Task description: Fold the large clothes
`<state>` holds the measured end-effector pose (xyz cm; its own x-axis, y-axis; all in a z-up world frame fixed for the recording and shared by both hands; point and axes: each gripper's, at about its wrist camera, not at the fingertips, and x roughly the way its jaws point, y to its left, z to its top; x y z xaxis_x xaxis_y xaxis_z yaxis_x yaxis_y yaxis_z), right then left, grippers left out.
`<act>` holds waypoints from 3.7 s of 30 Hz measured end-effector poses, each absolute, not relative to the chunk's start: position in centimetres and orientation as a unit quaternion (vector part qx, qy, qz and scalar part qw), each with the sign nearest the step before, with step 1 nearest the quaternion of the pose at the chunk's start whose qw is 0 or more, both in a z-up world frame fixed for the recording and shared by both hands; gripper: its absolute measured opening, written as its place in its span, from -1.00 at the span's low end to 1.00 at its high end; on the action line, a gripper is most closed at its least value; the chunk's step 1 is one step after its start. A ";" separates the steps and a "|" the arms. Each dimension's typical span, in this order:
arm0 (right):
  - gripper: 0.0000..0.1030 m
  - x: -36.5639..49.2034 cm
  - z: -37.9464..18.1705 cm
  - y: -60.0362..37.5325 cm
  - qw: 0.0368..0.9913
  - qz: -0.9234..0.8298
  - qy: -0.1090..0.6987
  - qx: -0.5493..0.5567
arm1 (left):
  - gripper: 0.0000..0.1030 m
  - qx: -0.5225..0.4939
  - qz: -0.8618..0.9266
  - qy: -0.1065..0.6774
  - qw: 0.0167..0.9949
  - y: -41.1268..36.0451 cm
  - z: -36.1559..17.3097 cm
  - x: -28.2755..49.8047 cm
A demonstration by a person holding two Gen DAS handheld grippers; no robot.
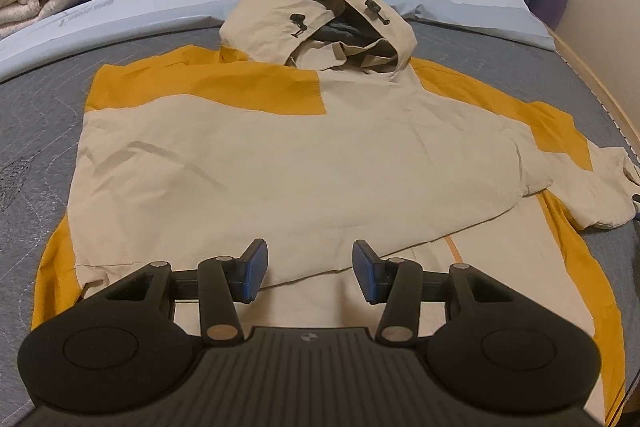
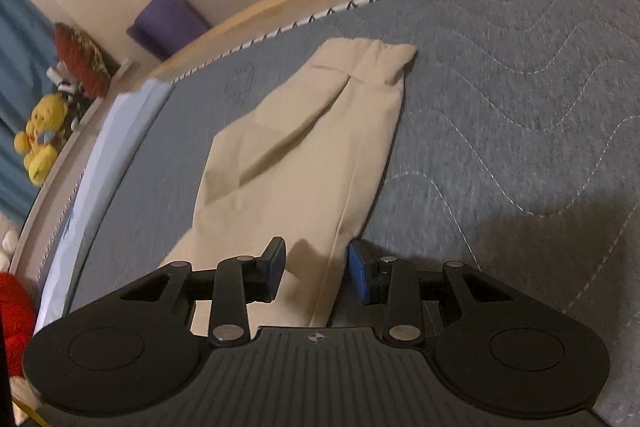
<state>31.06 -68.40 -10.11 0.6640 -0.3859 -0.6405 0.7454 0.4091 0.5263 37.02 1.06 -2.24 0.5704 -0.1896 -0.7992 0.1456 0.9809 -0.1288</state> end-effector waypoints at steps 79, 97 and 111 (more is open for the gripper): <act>-0.83 38.0 -1.1 -23.1 0.829 0.288 0.353 0.325 | -0.24 -0.104 -0.197 0.386 0.895 0.9 0.2 37.0; 0.02 37.6 -7.3 -22.4 0.788 0.050 0.547 0.280 | -0.66 -0.364 0.133 0.433 0.814 13.5 -3.9 35.9; 0.02 37.6 -8.1 -24.6 0.781 -0.001 0.509 0.363 | -0.92 -0.289 0.001 0.243 0.926 12.8 3.4 35.3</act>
<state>37.60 -24.64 -8.06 0.4817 0.3671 -0.7958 0.3713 0.7370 0.5647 35.27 12.84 3.44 0.8817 -0.1391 -0.4508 -0.1422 0.8328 -0.5350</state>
